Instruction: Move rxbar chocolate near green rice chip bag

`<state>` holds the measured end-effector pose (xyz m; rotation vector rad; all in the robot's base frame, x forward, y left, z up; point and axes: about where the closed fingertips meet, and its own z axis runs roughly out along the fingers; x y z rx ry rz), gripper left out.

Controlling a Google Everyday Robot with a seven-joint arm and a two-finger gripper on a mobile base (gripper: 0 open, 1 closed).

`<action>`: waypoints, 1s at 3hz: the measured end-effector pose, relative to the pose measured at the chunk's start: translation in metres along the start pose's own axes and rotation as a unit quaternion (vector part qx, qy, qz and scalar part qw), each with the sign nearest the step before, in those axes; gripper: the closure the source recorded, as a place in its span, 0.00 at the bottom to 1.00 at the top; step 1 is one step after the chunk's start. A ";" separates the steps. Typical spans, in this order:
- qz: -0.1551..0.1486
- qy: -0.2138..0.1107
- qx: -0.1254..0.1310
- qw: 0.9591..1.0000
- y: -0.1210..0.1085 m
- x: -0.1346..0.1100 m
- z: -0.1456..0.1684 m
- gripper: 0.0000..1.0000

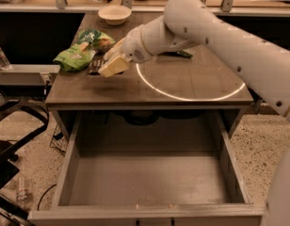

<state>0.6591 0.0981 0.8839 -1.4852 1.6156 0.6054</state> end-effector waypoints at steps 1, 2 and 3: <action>-0.001 0.000 -0.003 1.000 0.002 -0.002 0.003 0.84; -0.002 -0.001 -0.006 1.000 0.003 -0.003 0.006 0.61; -0.003 -0.001 -0.008 1.000 0.005 -0.004 0.008 0.37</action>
Offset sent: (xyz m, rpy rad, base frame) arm -0.0010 0.0040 -0.0007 -0.0001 0.0010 0.0066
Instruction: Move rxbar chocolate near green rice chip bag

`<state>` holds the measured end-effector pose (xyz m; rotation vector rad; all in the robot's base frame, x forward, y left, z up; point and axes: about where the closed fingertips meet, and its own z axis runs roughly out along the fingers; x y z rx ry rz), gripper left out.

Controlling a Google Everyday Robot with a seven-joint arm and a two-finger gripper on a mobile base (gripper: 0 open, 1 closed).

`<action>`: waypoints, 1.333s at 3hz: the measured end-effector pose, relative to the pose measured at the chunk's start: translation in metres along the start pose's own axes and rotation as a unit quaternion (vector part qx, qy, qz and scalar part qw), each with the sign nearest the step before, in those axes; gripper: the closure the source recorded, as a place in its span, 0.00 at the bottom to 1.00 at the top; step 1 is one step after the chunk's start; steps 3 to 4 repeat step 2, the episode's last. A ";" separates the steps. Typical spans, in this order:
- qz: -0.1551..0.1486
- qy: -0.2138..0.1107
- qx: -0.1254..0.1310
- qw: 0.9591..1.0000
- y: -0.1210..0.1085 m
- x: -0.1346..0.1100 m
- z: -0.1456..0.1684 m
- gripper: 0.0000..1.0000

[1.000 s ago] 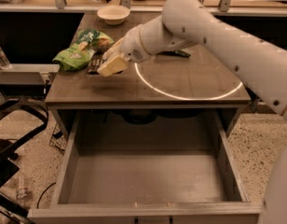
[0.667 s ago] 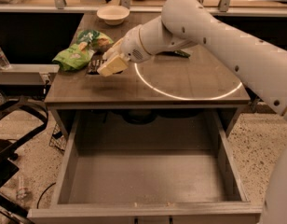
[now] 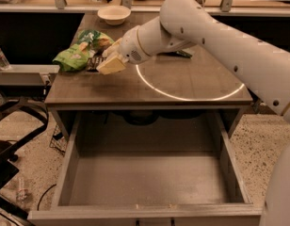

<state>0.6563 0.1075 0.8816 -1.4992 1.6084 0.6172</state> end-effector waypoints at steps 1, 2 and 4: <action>-0.001 0.000 -0.002 1.000 0.001 -0.001 0.002 0.14; -0.001 0.000 -0.004 1.000 0.003 -0.001 0.004 0.00; -0.001 0.000 -0.004 1.000 0.003 -0.001 0.004 0.00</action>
Offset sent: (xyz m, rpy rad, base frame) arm -0.0007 0.0021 -0.0007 -0.0001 0.0012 0.0036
